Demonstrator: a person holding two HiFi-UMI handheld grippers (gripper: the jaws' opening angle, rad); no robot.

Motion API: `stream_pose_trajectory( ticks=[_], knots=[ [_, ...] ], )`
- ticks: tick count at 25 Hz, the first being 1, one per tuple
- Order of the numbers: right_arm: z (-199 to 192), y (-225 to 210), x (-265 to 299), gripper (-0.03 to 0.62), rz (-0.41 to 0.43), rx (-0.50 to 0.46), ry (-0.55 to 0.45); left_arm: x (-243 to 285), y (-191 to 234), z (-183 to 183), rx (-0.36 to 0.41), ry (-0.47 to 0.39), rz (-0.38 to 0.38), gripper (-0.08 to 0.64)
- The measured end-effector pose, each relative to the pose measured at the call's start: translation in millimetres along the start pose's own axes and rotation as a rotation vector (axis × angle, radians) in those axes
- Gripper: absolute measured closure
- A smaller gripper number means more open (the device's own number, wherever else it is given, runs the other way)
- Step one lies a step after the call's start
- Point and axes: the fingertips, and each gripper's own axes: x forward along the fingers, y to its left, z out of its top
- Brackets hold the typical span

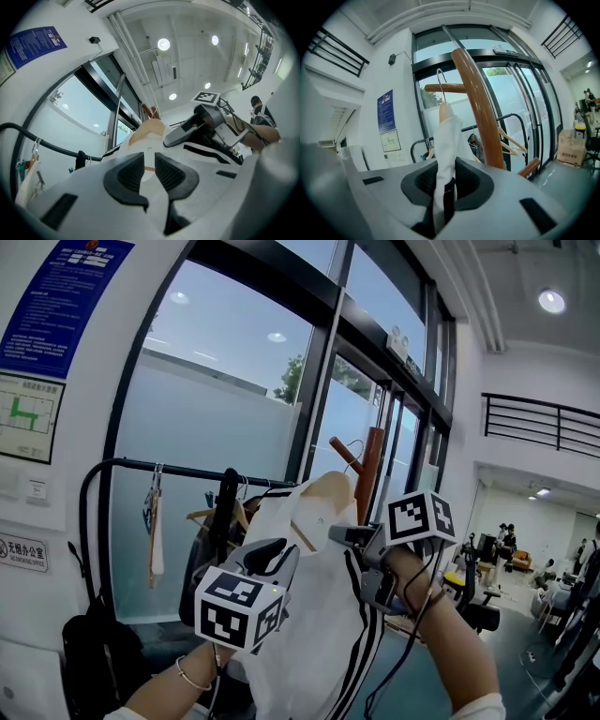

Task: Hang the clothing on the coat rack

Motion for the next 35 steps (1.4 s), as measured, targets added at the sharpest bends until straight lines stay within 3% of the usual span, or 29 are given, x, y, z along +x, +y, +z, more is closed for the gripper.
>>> stream_pose_trajectory(
  ticks=[35],
  knots=[
    [-30, -31, 4, 0.517, -0.024, 0.069, 0.04, 0, -30, -57, -0.053, 0.111, -0.072, 0.485]
  ],
)
